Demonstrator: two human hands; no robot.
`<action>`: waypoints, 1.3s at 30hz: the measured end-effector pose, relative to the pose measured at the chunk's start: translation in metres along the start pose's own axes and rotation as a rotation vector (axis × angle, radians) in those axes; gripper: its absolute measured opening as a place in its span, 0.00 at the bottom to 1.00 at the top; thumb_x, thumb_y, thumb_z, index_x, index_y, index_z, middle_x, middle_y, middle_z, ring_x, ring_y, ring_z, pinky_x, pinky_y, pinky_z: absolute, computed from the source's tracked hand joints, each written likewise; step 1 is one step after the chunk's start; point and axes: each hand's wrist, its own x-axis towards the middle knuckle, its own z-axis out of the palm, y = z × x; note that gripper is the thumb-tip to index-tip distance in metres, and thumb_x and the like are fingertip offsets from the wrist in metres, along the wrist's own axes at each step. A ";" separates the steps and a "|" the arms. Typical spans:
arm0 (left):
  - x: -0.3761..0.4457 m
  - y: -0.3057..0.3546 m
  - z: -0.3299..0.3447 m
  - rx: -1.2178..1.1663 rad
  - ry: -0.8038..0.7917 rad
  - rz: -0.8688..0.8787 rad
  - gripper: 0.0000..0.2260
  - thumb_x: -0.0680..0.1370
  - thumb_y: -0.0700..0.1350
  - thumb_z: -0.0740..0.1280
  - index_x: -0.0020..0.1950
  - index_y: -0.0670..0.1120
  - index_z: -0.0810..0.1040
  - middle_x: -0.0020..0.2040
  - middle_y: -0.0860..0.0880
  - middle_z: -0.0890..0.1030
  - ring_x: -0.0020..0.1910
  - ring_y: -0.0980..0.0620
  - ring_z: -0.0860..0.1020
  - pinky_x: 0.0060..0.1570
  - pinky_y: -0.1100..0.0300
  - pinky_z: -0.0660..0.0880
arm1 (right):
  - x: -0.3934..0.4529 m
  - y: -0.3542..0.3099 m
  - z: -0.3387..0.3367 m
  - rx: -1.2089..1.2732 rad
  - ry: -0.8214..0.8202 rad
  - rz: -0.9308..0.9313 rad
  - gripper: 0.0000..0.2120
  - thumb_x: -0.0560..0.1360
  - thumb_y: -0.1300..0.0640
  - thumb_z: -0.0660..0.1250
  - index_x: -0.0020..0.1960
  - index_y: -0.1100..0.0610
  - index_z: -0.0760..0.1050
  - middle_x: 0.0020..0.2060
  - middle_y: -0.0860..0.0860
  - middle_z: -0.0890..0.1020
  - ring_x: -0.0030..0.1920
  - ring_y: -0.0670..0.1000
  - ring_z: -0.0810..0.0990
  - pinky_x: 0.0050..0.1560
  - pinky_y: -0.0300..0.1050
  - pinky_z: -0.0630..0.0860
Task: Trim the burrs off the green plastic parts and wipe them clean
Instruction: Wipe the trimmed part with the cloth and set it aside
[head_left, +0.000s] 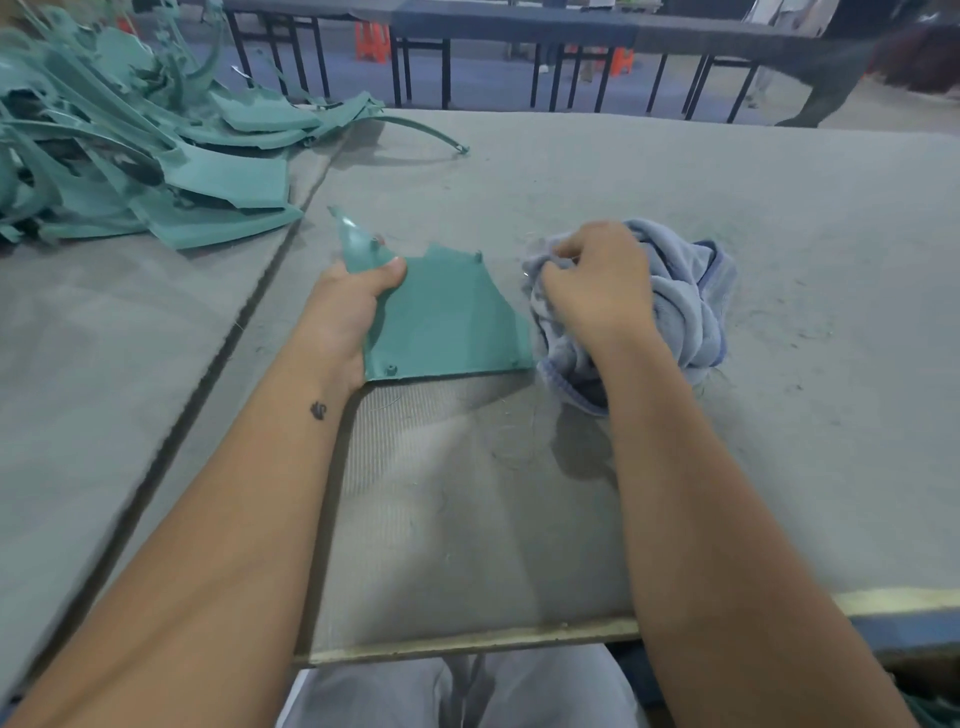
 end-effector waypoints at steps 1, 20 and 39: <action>0.002 0.000 -0.002 -0.001 0.038 0.010 0.05 0.80 0.40 0.64 0.46 0.48 0.76 0.32 0.52 0.84 0.32 0.53 0.83 0.27 0.61 0.77 | 0.001 0.002 -0.002 0.055 0.031 0.035 0.12 0.72 0.63 0.61 0.30 0.61 0.69 0.28 0.52 0.69 0.30 0.51 0.65 0.29 0.42 0.60; 0.002 -0.008 0.013 -0.230 -0.073 0.042 0.15 0.83 0.39 0.58 0.69 0.45 0.72 0.50 0.49 0.83 0.43 0.54 0.84 0.42 0.58 0.81 | -0.014 -0.028 0.013 -0.029 -0.338 -0.085 0.02 0.70 0.61 0.64 0.41 0.60 0.73 0.33 0.53 0.79 0.33 0.54 0.75 0.33 0.51 0.76; 0.000 -0.005 0.013 -0.387 -0.008 0.083 0.19 0.84 0.42 0.57 0.75 0.52 0.66 0.65 0.50 0.79 0.56 0.52 0.81 0.56 0.52 0.79 | -0.013 -0.019 0.012 -0.026 -0.064 -0.085 0.06 0.73 0.58 0.60 0.44 0.57 0.75 0.36 0.50 0.79 0.40 0.55 0.78 0.37 0.47 0.74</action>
